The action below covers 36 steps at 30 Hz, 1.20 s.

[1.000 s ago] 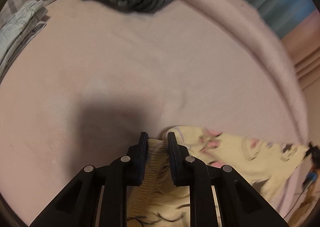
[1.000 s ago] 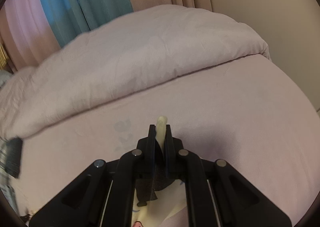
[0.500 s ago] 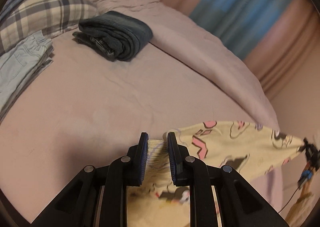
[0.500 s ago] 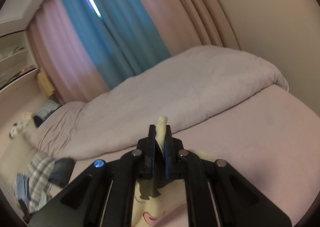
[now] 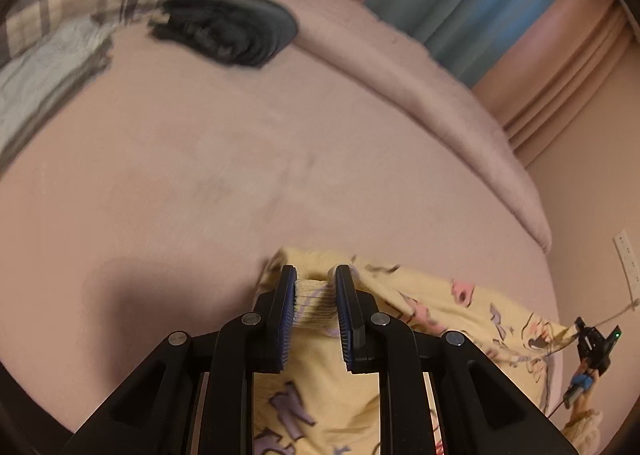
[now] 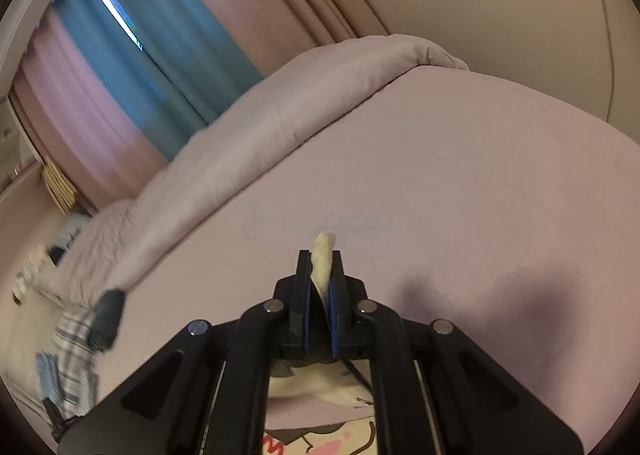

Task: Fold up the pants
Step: 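Lower the folded pants onto the bed and open both grippers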

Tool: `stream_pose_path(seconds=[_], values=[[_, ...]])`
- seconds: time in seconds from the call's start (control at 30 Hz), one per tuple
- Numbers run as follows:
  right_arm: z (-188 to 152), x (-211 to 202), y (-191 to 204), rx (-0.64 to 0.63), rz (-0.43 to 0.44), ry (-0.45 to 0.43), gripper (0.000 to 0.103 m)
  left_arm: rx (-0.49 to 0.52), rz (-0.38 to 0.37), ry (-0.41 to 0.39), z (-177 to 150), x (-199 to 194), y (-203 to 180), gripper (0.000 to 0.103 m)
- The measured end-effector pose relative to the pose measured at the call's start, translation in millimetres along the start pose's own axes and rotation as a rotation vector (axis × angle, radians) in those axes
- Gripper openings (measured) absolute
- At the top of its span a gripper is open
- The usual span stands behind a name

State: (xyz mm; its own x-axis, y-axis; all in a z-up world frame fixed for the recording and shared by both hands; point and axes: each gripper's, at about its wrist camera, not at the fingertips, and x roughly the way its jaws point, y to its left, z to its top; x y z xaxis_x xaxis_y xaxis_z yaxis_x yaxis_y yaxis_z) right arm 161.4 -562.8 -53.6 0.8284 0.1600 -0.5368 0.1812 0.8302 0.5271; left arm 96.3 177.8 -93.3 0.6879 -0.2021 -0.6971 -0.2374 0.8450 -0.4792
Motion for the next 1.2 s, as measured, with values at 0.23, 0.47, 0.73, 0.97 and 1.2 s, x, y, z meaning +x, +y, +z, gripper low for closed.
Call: stream_pose_path(seconds=[0.23, 0.47, 0.73, 0.97, 1.2], values=[[-11, -52, 14, -0.058, 0.061, -0.052, 0.008, 0.047, 0.025, 0.027, -22, -27, 5, 0.018], [-55, -92, -25, -0.09, -0.021, 0.011, 0.008, 0.133, 0.092, 0.125, -56, -27, 16, 0.018], [-104, -111, -61, -0.031, -0.07, 0.06, 0.011, 0.073, 0.098, 0.245, -56, -12, 37, 0.019], [-134, -98, -69, -0.04, -0.235, 0.211, 0.035, 0.115, 0.188, 0.301, -52, -12, 29, 0.047], [-107, -129, -49, -0.125, -0.399, 0.204, 0.054, 0.21, 0.288, 0.23, -33, -40, 0, 0.061]])
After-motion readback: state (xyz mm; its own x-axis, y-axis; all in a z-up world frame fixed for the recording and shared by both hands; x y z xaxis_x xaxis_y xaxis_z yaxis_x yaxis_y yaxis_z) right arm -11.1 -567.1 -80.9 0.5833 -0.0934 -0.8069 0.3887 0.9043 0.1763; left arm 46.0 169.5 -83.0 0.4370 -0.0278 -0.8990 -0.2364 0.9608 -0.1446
